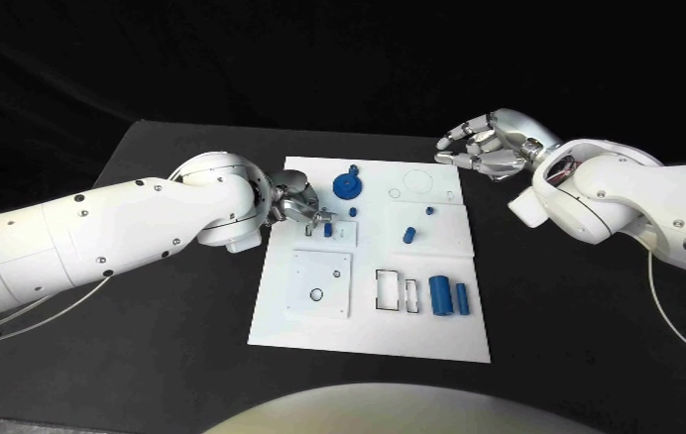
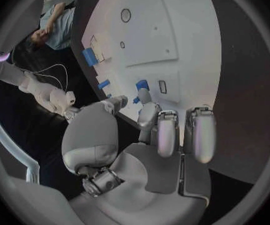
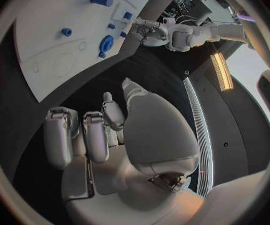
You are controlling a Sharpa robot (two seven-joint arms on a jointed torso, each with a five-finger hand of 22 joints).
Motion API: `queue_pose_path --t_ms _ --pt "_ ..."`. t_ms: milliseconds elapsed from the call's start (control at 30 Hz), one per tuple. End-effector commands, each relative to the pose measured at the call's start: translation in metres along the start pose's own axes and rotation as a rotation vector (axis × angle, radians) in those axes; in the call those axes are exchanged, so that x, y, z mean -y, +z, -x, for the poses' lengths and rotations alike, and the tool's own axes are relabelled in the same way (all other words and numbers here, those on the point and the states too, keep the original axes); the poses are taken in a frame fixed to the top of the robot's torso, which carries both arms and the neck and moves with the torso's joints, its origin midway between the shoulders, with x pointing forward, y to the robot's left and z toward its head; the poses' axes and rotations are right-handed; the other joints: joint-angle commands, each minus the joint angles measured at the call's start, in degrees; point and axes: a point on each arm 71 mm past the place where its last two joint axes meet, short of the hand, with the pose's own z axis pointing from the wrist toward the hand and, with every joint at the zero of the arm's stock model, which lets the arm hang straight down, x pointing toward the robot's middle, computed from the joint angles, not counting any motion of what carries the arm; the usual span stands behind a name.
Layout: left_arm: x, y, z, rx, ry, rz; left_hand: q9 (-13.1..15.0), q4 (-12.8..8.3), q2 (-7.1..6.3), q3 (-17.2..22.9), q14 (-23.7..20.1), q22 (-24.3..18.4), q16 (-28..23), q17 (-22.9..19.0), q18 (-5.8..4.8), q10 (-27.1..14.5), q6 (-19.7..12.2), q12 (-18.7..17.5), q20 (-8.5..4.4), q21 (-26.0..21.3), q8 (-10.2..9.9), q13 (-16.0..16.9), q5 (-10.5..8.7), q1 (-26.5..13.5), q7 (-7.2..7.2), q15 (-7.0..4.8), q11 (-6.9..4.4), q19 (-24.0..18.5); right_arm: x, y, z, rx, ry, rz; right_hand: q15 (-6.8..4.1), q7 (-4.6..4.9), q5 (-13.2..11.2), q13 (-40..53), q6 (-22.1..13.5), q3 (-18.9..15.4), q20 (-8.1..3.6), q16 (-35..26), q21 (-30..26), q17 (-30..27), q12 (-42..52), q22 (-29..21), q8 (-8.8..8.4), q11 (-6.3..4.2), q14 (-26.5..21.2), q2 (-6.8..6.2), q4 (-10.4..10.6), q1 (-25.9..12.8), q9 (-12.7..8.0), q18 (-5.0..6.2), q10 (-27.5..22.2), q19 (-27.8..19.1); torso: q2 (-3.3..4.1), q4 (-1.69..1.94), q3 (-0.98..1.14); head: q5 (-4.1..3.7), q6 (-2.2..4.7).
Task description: Assemble the parts on the task board
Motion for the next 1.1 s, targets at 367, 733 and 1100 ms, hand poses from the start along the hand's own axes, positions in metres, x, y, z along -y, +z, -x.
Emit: queue_pose_path --t_ms 367,733,1100 --pt "0.005 -0.005 0.010 -0.026 0.017 -0.010 -0.20 -1.48 1.62 -0.23 5.32 6.08 0.23 12.72 -0.51 -0.23 -0.41 -0.09 -0.41 -0.16 0.06 -0.36 0.30 8.67 -0.30 -0.54 -0.19 0.11 0.000 0.000 -0.002 -0.019 -0.005 0.005 -0.54 0.04 0.05 0.15 0.28 -0.37 -0.24 -0.18 -0.01 7.06 -0.11 9.73 0.21 -0.08 3.93 -0.13 0.00 -0.51 -0.02 0.88 -0.17 0.92 0.03 0.02 0.00 0.06 0.22" --pt "0.000 -0.004 0.017 0.016 -0.025 -0.004 -1.57 -0.28 2.26 0.65 4.88 4.00 -0.56 11.08 -0.02 -2.32 -2.08 -2.04 -0.08 -1.41 -1.88 -3.63 0.20 15.36 0.71 0.13 0.63 -1.36 0.000 0.000 -0.002 -0.016 -0.005 0.006 -0.55 0.02 0.04 0.14 0.30 -0.38 -0.24 -0.20 -0.10 7.03 -0.12 9.68 0.23 -0.09 3.93 -0.09 -0.02 -0.51 -0.03 0.91 -0.16 0.87 0.00 0.03 -0.08 0.05 0.80" --pt "-0.013 -0.001 0.061 -0.103 -0.038 0.029 -8.02 0.28 2.90 -6.81 4.30 0.97 -1.59 9.06 0.68 -6.09 -8.35 -5.62 2.33 -3.46 -11.32 -9.75 -4.78 8.86 4.95 3.23 4.29 -3.36 0.001 0.001 -0.002 -0.015 -0.006 0.002 -0.55 0.02 0.04 0.14 0.30 -0.38 -0.24 -0.20 -0.10 7.03 -0.12 9.68 0.23 -0.09 3.93 -0.09 -0.02 -0.51 -0.03 0.91 -0.16 0.87 0.06 0.05 -0.06 0.20 1.97"
